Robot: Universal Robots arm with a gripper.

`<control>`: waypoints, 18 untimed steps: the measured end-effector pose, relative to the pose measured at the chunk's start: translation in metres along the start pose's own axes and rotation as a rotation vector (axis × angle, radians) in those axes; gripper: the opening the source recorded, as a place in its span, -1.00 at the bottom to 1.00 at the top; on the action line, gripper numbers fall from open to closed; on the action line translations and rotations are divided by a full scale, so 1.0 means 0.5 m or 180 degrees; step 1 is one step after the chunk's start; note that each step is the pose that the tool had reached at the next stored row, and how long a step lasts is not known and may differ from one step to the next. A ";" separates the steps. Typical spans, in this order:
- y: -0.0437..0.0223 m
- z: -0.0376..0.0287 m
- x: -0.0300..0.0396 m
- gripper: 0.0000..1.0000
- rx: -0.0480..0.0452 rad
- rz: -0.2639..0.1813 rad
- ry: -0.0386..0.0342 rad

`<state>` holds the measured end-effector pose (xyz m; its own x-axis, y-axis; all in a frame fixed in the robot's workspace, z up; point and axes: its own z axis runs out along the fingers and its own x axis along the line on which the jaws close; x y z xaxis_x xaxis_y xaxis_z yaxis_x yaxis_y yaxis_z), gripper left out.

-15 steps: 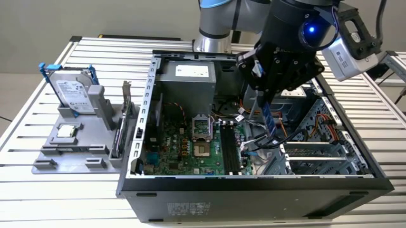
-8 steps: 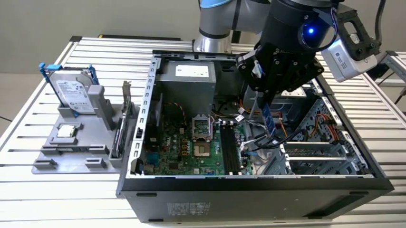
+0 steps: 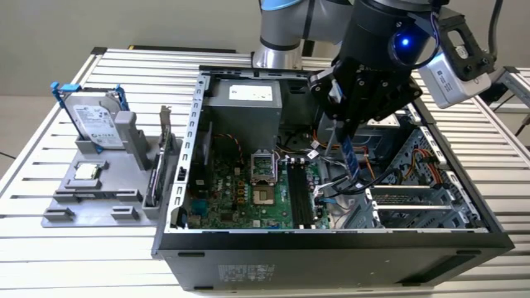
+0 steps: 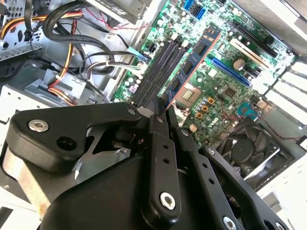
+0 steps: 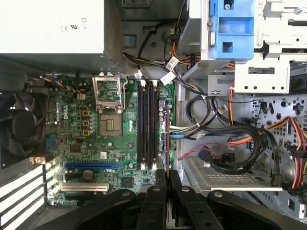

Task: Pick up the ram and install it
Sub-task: 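Insert the ram into the slot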

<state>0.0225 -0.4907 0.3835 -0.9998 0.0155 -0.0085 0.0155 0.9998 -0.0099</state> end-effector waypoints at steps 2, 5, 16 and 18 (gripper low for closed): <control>0.000 0.002 -0.001 -1.00 0.0001 -0.0001 0.0000; 0.001 0.006 -0.001 -1.00 0.0002 0.0000 0.0000; 0.011 0.023 -0.007 -1.00 0.0027 0.0000 0.0000; 0.014 0.025 -0.008 -1.00 0.0034 -0.0001 0.0000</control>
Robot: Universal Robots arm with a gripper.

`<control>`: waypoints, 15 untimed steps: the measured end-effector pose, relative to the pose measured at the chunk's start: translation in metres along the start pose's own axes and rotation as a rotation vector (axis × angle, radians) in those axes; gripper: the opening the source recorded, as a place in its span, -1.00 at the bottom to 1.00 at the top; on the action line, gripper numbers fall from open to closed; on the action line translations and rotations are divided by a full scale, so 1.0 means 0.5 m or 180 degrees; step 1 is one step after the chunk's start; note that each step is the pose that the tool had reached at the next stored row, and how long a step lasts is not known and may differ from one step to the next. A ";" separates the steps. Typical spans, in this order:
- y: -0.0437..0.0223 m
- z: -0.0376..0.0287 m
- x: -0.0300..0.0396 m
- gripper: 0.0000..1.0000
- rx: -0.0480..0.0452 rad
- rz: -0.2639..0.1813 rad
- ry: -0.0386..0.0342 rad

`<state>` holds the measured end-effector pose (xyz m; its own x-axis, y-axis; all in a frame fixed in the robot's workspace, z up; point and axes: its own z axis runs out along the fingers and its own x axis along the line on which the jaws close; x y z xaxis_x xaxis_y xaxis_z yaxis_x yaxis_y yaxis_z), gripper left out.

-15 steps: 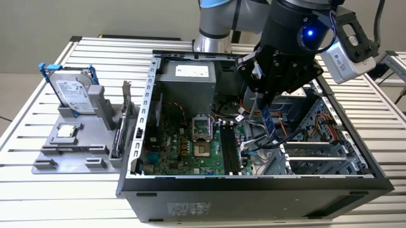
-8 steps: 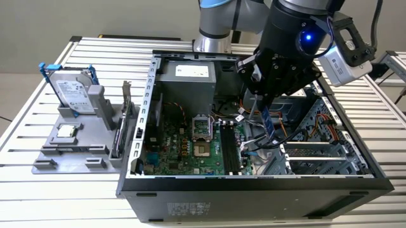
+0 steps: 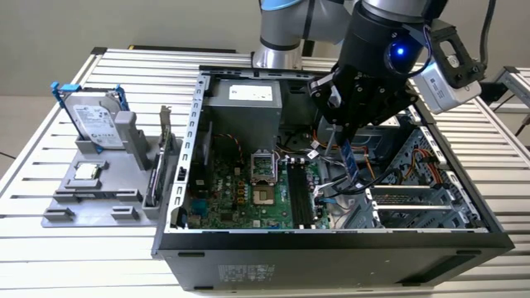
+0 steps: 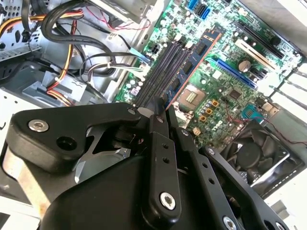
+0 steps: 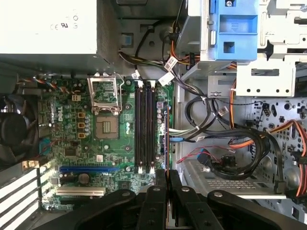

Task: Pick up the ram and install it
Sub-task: 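Insert the ram into the slot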

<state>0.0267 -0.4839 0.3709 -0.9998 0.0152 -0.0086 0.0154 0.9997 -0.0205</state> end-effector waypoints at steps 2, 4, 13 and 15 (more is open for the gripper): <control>0.002 0.002 -0.001 -1.00 0.0003 0.0000 0.0000; 0.003 0.003 -0.002 -1.00 0.0003 0.0000 0.0000; 0.006 0.007 -0.005 -1.00 0.0005 0.0002 0.0000; 0.006 0.008 -0.005 -1.00 0.0005 0.0006 0.0000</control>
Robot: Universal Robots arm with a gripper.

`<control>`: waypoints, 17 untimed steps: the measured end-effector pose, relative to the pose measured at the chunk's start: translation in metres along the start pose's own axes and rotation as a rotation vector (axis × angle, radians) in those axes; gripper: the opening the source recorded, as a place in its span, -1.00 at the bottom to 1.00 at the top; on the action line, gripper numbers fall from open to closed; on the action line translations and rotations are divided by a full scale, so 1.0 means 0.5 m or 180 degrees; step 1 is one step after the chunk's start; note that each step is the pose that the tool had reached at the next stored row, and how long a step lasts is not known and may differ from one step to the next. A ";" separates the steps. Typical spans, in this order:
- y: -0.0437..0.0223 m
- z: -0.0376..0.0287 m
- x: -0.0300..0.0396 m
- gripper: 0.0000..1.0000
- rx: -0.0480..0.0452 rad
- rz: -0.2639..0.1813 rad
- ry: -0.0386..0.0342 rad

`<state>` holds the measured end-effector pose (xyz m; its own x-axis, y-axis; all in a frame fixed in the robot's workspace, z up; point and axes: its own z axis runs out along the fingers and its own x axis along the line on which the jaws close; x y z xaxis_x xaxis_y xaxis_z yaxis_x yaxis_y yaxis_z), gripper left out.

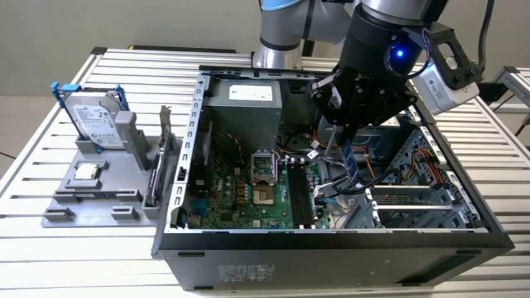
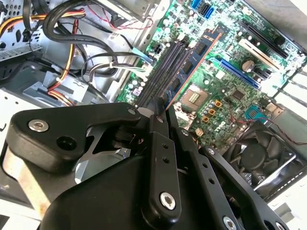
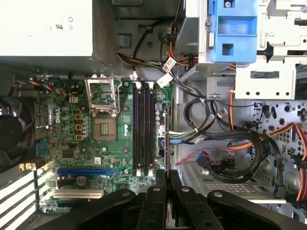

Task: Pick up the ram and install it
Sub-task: 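Insert the ram into the slot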

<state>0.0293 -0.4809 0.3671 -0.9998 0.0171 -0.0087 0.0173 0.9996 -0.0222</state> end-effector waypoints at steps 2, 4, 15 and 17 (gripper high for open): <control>0.000 0.001 0.000 -1.00 0.0000 0.0010 0.0001; 0.000 0.002 0.000 -1.00 -0.0005 0.0025 0.0001; 0.000 0.006 0.000 -1.00 -0.0030 0.0049 0.0011; 0.000 0.007 0.000 -1.00 -0.0031 0.0049 0.0013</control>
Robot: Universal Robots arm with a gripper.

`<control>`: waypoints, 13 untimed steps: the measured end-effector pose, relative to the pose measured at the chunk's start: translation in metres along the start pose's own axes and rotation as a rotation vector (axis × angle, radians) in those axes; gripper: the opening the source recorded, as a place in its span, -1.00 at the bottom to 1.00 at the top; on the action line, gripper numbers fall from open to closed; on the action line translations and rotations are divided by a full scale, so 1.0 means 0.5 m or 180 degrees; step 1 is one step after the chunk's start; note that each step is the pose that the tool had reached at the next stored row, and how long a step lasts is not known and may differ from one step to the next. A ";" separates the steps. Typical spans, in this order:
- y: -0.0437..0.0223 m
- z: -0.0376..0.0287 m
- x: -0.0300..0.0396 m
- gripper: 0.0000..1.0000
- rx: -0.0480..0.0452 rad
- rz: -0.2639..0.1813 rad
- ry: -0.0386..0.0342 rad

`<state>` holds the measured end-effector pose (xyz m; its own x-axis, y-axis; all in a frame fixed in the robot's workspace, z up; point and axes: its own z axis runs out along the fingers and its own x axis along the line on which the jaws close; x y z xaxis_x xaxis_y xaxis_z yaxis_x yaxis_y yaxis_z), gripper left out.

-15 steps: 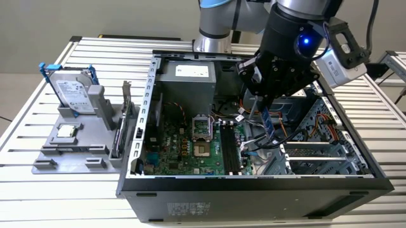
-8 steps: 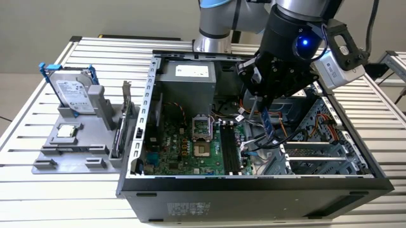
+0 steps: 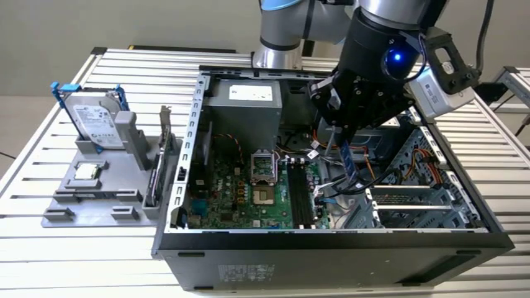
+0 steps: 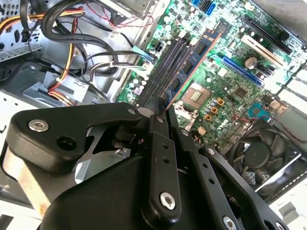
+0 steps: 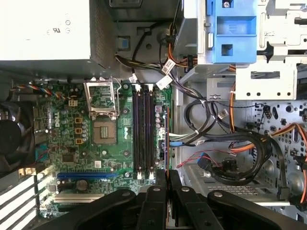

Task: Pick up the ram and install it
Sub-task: 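Insert the ram into the slot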

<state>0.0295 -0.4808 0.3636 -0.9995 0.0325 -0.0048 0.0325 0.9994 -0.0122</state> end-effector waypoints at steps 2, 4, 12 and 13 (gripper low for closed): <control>0.000 0.000 0.000 -1.00 0.0000 0.0000 0.0004; 0.000 0.001 0.000 -1.00 0.0000 -0.0001 0.0004; 0.003 0.007 0.000 -1.00 0.0000 -0.0001 0.0004; 0.003 0.008 0.000 -1.00 0.0000 -0.0001 0.0004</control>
<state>0.0295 -0.4792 0.3595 -0.9995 0.0321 -0.0034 0.0321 0.9994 -0.0121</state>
